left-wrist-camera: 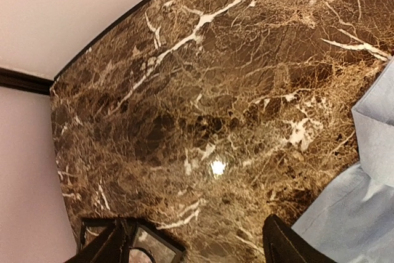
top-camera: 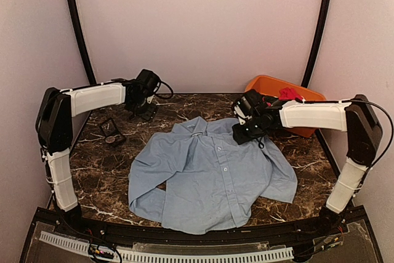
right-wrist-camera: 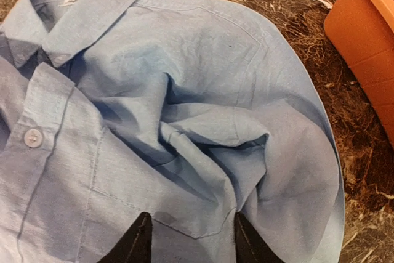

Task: Pin the brooch onto the clothing
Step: Smooth out the clothing with brooches at the center of the board, then pick up the brooch from the brooch box.

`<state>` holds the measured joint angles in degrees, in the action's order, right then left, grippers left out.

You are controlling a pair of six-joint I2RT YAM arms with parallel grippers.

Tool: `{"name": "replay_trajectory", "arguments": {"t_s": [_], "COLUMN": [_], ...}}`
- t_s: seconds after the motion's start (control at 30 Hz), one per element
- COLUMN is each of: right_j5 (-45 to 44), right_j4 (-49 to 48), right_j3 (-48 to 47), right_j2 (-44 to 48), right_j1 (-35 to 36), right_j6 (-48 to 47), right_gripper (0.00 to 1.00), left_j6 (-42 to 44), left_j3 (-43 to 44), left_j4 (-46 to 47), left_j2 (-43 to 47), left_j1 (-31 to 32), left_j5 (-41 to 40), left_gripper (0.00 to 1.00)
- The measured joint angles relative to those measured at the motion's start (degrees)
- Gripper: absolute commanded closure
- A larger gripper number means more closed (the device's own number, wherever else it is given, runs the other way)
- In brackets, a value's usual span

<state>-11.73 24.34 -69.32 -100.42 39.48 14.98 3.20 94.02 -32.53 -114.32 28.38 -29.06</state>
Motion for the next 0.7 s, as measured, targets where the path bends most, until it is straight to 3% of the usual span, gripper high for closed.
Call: {"name": "replay_trajectory", "arguments": {"t_s": [0.13,0.33,0.5,0.7], "right_j5": [0.7,0.1,-0.4,-0.3], "right_j4": [2.7,3.1,3.2,3.1], "right_j3": [-2.2,-8.9,-9.5,-8.3], "right_j2": [2.9,8.3,11.7,13.9], "right_j1": [1.3,2.5,3.6,3.9], "right_j6": [-0.2,-1.5,-2.3,-2.3], "right_gripper": [0.5,0.49,0.49,0.48], "left_j6": [-5.9,-17.0,-27.7,-39.2], "left_j3": [-8.3,-23.3,-38.8,-54.9], "left_j4": [0.3,6.4,19.4,37.2], "left_j2": [7.8,20.1,23.8,26.2], "left_j1": [-2.3,-12.5,-18.7,-21.5], "left_j5": [5.2,14.0,24.2,31.2], "left_gripper": [0.2,0.27,0.27,0.25]}}
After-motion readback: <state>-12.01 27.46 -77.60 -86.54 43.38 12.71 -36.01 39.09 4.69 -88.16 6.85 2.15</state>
